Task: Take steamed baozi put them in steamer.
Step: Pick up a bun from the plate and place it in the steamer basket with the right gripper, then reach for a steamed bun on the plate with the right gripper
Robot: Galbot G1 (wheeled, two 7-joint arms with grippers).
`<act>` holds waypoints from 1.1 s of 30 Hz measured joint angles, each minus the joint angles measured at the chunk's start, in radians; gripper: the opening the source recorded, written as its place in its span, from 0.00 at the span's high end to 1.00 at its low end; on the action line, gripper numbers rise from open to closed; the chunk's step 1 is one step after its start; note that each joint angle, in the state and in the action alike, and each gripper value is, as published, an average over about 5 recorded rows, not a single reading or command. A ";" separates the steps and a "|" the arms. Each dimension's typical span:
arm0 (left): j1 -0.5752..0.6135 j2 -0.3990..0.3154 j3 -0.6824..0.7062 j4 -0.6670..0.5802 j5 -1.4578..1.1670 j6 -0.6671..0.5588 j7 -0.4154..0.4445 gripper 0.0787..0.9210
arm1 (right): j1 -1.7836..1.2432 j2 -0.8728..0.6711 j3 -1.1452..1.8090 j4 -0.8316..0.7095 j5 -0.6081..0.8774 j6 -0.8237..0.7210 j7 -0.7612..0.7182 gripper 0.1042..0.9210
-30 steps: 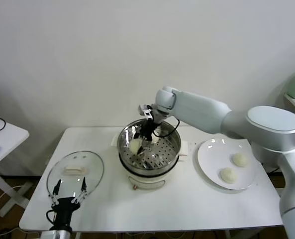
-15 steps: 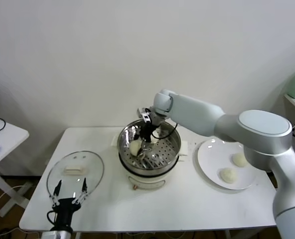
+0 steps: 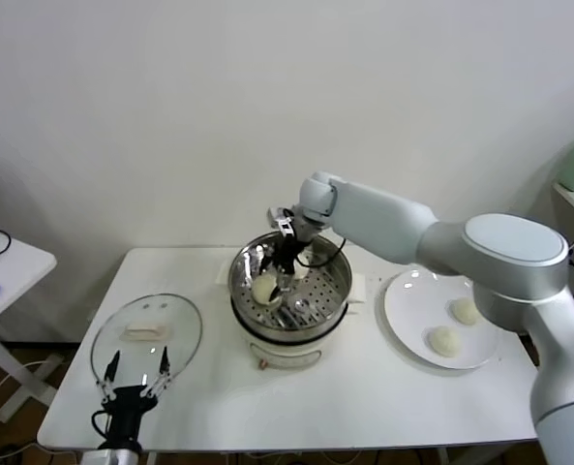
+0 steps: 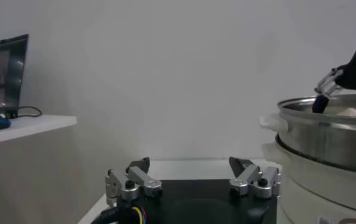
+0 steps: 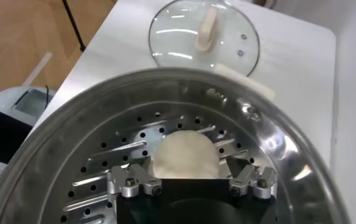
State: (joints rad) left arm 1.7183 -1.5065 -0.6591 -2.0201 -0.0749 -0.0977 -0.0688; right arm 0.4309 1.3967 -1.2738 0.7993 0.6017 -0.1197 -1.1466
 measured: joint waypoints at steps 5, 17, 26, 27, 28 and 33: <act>-0.004 0.000 0.002 0.000 -0.001 0.001 -0.001 0.12 | 0.047 -0.043 -0.019 0.060 0.013 0.002 -0.007 0.12; -0.016 0.023 0.034 -0.007 0.007 0.018 -0.013 0.12 | 0.229 -0.337 -0.062 0.353 -0.027 0.017 -0.065 0.12; -0.028 0.042 0.062 0.002 0.015 0.022 -0.022 0.12 | 0.189 -0.628 -0.001 0.487 -0.191 0.054 -0.106 0.12; -0.027 0.044 0.063 0.003 0.016 0.022 -0.022 0.12 | 0.170 -0.656 0.015 0.493 -0.214 0.059 -0.110 0.12; -0.026 0.045 0.064 0.003 0.016 0.022 -0.022 0.12 | 0.149 -0.682 0.032 0.498 -0.236 0.063 -0.113 0.12; -0.017 0.051 0.061 0.004 0.019 0.017 -0.020 0.12 | 0.019 -0.780 0.138 0.503 -0.350 0.090 -0.123 0.12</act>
State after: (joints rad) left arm 1.7015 -1.4555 -0.5977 -2.0158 -0.0559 -0.0806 -0.0889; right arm 0.4497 0.6167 -1.1362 1.3028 0.2520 -0.0297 -1.2693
